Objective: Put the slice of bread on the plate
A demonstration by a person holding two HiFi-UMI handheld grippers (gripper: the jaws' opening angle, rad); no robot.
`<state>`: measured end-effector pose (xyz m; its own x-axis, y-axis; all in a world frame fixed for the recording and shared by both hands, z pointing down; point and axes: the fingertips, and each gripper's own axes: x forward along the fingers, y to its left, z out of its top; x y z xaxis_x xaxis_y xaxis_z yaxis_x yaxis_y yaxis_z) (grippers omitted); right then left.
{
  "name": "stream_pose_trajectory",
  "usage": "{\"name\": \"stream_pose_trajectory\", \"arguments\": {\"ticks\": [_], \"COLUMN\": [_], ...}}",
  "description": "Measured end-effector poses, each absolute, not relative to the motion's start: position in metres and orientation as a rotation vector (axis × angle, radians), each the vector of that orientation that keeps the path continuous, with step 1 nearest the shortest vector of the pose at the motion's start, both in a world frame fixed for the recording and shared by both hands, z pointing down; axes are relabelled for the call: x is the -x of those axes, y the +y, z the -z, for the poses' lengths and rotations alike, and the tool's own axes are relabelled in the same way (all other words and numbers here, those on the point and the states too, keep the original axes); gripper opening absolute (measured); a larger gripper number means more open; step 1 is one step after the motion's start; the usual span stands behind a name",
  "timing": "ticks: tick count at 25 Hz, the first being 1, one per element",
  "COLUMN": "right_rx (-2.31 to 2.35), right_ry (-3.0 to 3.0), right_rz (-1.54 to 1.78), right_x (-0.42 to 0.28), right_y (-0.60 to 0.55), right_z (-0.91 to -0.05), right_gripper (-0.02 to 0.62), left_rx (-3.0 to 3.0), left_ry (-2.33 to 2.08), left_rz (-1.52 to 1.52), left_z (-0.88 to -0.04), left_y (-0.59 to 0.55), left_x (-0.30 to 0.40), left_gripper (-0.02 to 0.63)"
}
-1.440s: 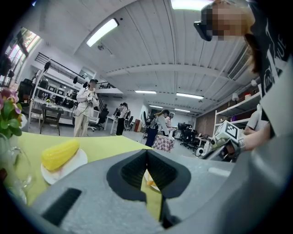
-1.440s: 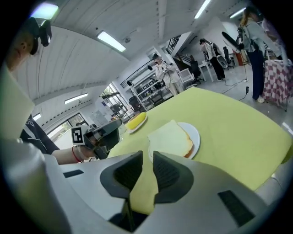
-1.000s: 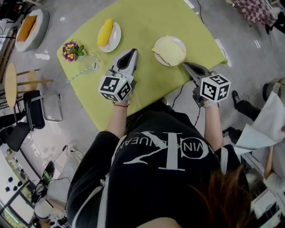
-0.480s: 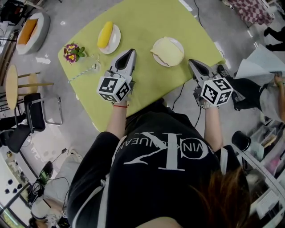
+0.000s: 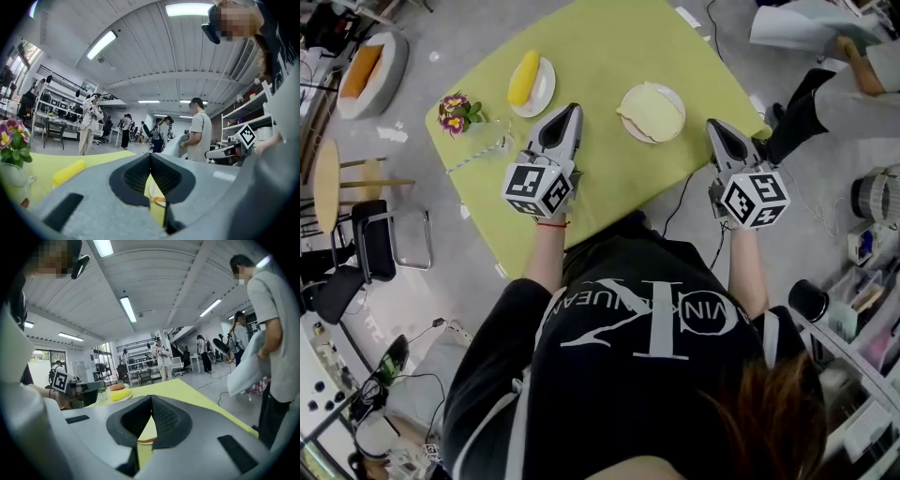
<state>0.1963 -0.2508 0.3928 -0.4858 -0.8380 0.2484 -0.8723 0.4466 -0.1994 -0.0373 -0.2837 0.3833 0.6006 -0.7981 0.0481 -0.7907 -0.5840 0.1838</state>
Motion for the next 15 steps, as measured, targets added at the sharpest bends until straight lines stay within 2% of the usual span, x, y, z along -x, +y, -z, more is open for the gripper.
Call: {"name": "stream_pose_trajectory", "arguments": {"ticks": [15], "right_rx": [-1.651], "right_ry": [-2.620], "right_rz": [-0.250], "right_x": [-0.202], "right_y": [-0.255], "right_z": [-0.358], "right_gripper": [-0.002], "left_rx": [-2.672], "left_ry": [-1.407], "left_rz": [0.108], "left_z": [-0.353], "left_y": [-0.288], "left_x": [0.052], "left_gripper": [0.006]}}
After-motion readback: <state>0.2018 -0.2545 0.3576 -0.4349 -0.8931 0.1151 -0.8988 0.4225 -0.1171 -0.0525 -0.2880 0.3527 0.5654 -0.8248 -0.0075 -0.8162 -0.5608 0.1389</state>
